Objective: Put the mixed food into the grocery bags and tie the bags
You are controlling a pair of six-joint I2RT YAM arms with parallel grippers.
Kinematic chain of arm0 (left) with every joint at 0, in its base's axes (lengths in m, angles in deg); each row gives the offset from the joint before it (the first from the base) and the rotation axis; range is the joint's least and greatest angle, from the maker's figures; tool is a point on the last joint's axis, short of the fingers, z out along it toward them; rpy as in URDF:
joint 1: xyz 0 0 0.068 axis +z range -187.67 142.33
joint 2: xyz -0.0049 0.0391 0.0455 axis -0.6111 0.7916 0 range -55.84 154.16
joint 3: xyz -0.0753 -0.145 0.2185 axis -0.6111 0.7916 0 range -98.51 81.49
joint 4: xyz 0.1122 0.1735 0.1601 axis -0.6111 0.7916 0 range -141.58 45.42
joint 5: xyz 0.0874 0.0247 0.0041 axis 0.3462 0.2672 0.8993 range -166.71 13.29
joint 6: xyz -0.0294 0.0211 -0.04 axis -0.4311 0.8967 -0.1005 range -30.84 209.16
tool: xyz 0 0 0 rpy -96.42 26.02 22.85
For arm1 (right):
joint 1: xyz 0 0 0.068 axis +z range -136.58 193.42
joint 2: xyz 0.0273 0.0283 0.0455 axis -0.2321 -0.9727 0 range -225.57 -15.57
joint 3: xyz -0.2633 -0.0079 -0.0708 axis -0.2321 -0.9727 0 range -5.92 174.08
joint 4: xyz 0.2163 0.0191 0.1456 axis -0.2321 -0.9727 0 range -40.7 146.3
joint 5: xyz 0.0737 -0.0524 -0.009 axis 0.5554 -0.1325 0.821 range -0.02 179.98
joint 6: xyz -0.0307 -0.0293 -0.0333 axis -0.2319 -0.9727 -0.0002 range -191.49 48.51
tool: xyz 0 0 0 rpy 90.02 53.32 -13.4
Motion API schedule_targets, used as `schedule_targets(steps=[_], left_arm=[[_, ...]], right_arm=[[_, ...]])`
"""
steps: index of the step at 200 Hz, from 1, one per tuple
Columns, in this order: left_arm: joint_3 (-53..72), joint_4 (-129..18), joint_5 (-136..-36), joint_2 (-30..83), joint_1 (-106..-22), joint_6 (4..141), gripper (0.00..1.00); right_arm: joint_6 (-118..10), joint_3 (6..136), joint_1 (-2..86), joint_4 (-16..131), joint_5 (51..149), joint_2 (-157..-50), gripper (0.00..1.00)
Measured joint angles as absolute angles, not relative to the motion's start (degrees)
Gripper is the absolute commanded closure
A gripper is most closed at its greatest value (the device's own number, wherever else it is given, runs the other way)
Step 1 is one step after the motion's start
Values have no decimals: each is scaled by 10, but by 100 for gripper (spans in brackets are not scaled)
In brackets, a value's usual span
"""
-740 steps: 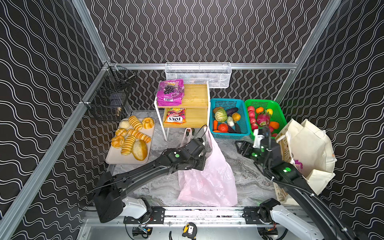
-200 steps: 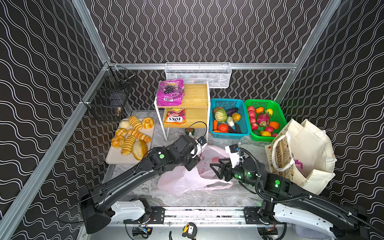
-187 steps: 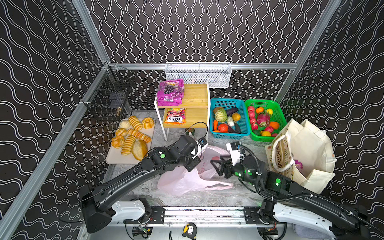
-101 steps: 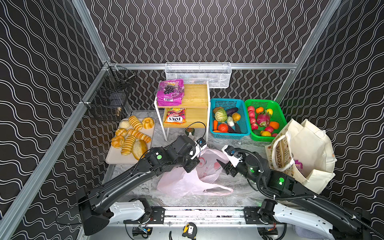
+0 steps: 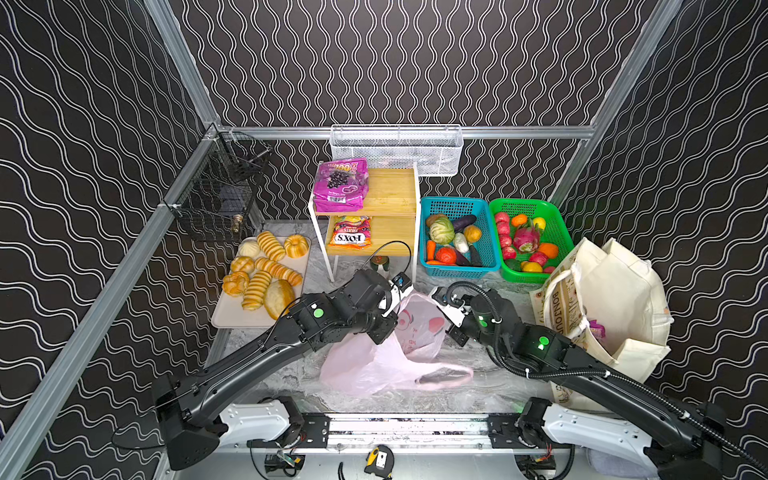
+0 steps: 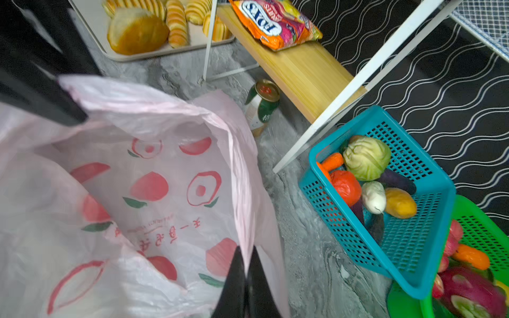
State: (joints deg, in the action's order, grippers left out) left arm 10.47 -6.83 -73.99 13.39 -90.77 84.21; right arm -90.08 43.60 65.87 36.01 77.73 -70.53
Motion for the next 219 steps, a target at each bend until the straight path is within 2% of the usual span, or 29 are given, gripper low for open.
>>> schedule_targets(steps=[16, 30, 34, 39, 50, 111, 142, 173, 219], left_arm=[[92, -68, -731, 145, -908, 806, 41], [77, -66, -722, 156, -908, 773, 38], [72, -65, -718, 159, -908, 764, 36], [67, -64, -714, 163, -909, 751, 26], [57, -59, -701, 172, -915, 727, 20], [-3, 22, -581, 214, -1011, 635, 19], [23, 32, -514, 210, -1071, 575, 19], [62, -2, -469, 210, -1134, 529, 17], [97, -101, -443, 227, -1167, 505, 12]], right_arm=[[-886, 436, 659, 361, 795, -706, 100], [-876, 444, 659, 361, 802, -712, 100], [-868, 447, 659, 361, 803, -714, 100], [-867, 452, 659, 361, 803, -717, 100], [-852, 461, 659, 360, 804, -723, 100], [-790, 481, 643, 356, 803, -731, 100], [-743, 482, 599, 357, 821, -731, 100], [-689, 484, 556, 356, 854, -731, 100], [-623, 485, 509, 357, 911, -739, 100]])
